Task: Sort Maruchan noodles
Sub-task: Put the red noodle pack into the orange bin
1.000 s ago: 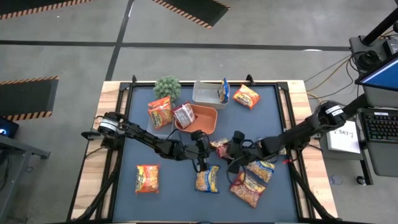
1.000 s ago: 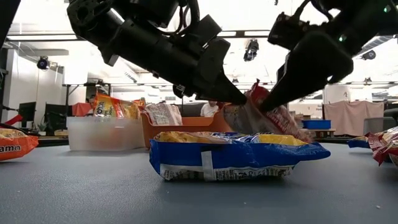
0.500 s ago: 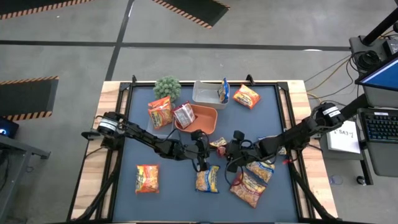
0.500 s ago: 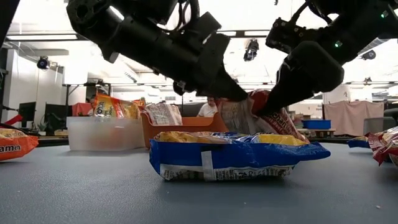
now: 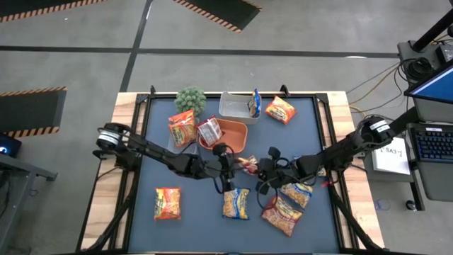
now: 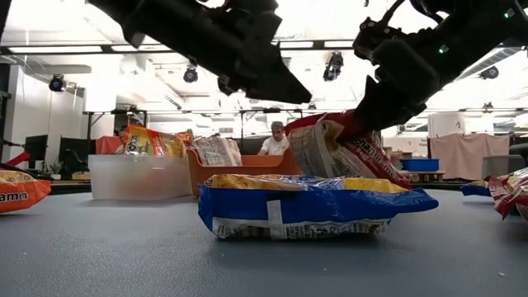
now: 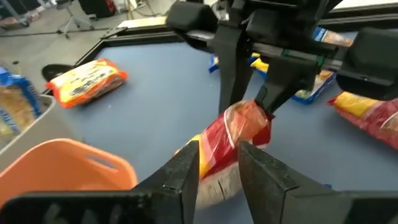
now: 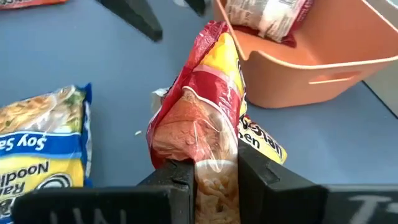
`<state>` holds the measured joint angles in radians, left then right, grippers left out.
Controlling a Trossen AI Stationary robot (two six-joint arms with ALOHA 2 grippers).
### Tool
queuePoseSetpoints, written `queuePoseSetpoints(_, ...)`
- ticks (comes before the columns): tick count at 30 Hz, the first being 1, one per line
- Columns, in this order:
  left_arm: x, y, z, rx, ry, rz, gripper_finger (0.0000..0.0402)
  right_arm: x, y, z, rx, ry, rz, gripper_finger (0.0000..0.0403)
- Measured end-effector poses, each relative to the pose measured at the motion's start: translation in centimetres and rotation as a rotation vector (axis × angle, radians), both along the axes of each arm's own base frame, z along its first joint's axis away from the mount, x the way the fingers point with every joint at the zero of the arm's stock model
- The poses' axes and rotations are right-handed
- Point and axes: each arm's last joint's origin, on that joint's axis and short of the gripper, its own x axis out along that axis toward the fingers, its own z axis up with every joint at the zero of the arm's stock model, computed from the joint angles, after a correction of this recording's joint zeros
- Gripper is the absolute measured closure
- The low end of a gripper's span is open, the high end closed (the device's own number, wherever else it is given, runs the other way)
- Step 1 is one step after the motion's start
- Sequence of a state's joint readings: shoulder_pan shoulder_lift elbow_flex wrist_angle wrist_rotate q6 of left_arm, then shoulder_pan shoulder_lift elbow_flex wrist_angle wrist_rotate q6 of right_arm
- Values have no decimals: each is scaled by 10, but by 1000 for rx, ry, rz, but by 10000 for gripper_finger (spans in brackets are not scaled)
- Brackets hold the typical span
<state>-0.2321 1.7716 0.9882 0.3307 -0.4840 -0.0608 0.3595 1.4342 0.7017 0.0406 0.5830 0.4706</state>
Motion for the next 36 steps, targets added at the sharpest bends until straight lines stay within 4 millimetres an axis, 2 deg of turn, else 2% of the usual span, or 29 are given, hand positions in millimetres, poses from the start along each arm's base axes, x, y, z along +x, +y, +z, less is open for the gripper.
queuePoseSetpoints(6, -9, 2, 14, -2, 22, 10, 300, 0, -3, 1, 16, -64, -135, 342)
queuePoseSetpoints(10, -13, 2, 21, -18, 17, 14, 300, -1, -2, 9, 32, -78, -116, 342)
queuePoseSetpoints(16, -32, 4, 46, -9, 38, 7, 300, -9, -4, 50, 145, -189, -11, 342)
queuePoseSetpoints(20, -48, 9, 68, 60, 29, 53, 300, -11, -13, 76, 178, -359, -63, 342)
queuePoseSetpoints(23, -60, 14, 84, 129, 9, 114, 300, -7, -20, 84, 161, -465, -147, 342)
queuePoseSetpoints(28, -72, 19, 101, 225, -13, 185, 300, 11, -34, 83, 146, -605, -253, 342)
queuePoseSetpoints(36, -86, 28, 110, 419, 57, 342, 300, 48, -60, 57, 83, -658, -413, 342)
